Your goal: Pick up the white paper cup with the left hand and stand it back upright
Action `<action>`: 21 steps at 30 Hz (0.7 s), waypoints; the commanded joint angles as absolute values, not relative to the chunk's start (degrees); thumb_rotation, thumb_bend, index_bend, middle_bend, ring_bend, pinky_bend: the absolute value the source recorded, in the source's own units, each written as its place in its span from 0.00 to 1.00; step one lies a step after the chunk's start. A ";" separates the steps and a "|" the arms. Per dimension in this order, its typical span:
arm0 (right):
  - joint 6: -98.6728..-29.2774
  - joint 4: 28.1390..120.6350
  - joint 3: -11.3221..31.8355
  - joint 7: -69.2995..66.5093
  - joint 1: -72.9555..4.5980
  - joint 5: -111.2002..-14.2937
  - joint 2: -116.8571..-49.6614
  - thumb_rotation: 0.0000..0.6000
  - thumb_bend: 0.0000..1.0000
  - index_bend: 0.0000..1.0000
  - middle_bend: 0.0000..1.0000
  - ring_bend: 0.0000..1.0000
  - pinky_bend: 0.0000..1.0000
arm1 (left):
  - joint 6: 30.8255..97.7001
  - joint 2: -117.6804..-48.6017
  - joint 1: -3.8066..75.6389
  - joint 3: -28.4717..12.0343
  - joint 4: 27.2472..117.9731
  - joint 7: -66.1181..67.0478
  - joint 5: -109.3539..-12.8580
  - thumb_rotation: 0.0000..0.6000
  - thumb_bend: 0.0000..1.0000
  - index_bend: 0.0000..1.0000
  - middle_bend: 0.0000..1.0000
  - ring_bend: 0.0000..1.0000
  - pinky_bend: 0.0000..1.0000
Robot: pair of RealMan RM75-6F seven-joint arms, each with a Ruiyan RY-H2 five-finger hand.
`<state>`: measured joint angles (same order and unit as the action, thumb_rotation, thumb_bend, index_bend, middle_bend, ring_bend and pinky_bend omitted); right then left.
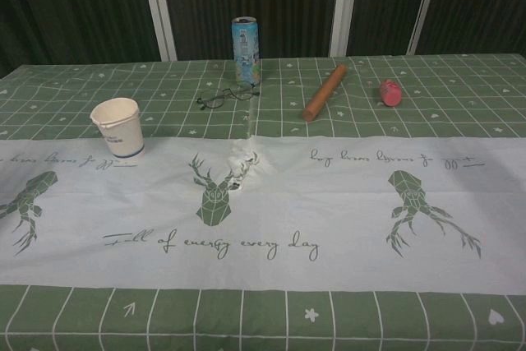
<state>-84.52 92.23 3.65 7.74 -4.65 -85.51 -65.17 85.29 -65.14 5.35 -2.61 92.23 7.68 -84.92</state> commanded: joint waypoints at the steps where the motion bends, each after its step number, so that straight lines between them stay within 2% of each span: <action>1: -84.52 92.23 3.65 7.74 -4.65 -85.51 -65.17 1.00 0.00 0.00 0.00 0.00 0.00 | 85.29 -65.14 5.35 -2.61 92.23 7.68 -84.92 1.00 0.00 0.00 0.00 0.00 0.00; 14: -84.30 92.33 3.71 7.65 -4.69 -85.21 -65.07 1.00 0.00 0.00 0.00 0.00 0.00 | 85.13 -65.15 6.27 -3.16 92.69 7.28 -85.87 1.00 0.00 0.00 0.00 0.00 0.00; 18: -83.79 92.25 3.81 7.47 -4.87 -84.81 -64.97 1.00 0.00 0.00 0.00 0.00 0.00 | 82.91 -66.57 10.30 -5.59 93.25 7.31 -87.39 1.00 0.00 0.00 0.00 0.00 0.00; 21: -83.02 92.09 3.92 7.15 -5.17 -84.34 -64.83 1.00 0.00 0.00 0.00 0.00 0.00 | 78.15 -68.81 15.33 -8.23 92.82 9.35 -86.78 1.00 0.00 0.00 0.00 0.00 0.00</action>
<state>-83.17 92.18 3.89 7.26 -5.07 -84.44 -64.87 81.70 -66.92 11.68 -5.98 93.02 7.84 -87.03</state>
